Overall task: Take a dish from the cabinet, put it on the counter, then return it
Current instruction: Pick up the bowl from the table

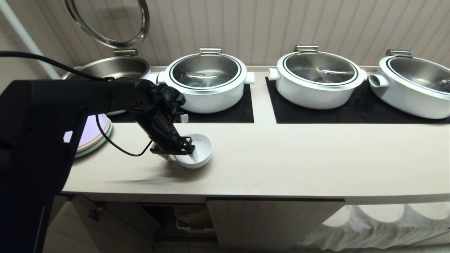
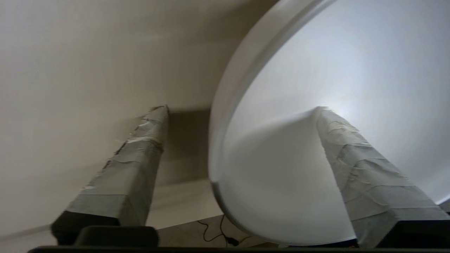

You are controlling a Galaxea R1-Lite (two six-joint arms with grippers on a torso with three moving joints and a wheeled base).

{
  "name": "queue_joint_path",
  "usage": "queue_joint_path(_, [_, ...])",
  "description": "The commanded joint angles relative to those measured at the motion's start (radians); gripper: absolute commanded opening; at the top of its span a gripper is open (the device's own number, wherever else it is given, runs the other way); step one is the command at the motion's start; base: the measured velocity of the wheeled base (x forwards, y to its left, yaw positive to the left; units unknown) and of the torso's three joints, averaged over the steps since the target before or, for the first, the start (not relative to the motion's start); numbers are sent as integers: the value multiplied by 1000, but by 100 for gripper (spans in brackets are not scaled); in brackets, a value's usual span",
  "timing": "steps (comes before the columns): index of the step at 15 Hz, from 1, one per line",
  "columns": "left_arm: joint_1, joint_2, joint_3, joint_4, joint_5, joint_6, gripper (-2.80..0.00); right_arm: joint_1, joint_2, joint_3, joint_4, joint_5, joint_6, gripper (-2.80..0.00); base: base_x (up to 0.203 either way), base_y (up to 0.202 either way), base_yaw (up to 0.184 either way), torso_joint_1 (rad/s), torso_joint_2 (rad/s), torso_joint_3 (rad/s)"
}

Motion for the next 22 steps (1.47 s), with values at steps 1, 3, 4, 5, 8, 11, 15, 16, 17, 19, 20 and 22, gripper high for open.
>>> queue_joint_path(1, [-6, 0, -5, -3, -8, 0, -280, 0, 0, 0, 0, 0, 1, -280, 0, 0, 0, 0, 0, 0])
queue_joint_path(3, [-16, 13, -5, -49, 4, -2, -280, 0, 0, 0, 0, 0, 1, -280, 0, 0, 0, 0, 0, 0])
queue_joint_path(4, [-20, 13, -2, -49, 5, -3, -280, 0, 0, 0, 0, 1, 1, -280, 0, 0, 0, 0, 0, 0])
queue_joint_path(5, [-20, 13, 0, -49, 7, -5, -280, 0, 0, 0, 0, 0, 1, -280, 0, 0, 0, 0, 0, 0])
queue_joint_path(8, [-20, 11, 0, -49, 10, -5, -280, 0, 0, 0, 0, 0, 1, -280, 0, 0, 0, 0, 0, 0])
queue_joint_path(11, [-21, 10, 0, -49, 40, -8, -280, 0, 0, 0, 0, 0, 1, -280, 0, 0, 0, 0, 0, 0])
queue_joint_path(15, [-20, 2, 4, -46, 40, -18, -280, 0, 0, 0, 0, 0, 1, -280, 0, 0, 0, 0, 0, 0])
queue_joint_path(16, [-21, 1, 4, -46, 40, -32, -280, 0, 0, 0, 0, 0, 1, -280, 0, 0, 0, 0, 0, 0])
queue_joint_path(17, [-22, -5, 4, -45, 40, -43, -280, 0, 0, 0, 0, 0, 1, -280, 0, 0, 0, 0, 0, 0])
queue_joint_path(19, [-23, -14, 4, -32, 40, -74, -280, 0, 0, 0, 0, 0, 1, -280, 0, 0, 0, 0, 0, 0])
queue_joint_path(20, [-23, -20, 4, -25, 40, -89, -280, 0, 0, 0, 0, 0, 1, -280, 0, 0, 0, 0, 0, 0])
queue_joint_path(22, [-23, -29, 6, -23, 40, -132, -280, 0, 0, 0, 0, 0, 1, -280, 0, 0, 0, 0, 0, 0])
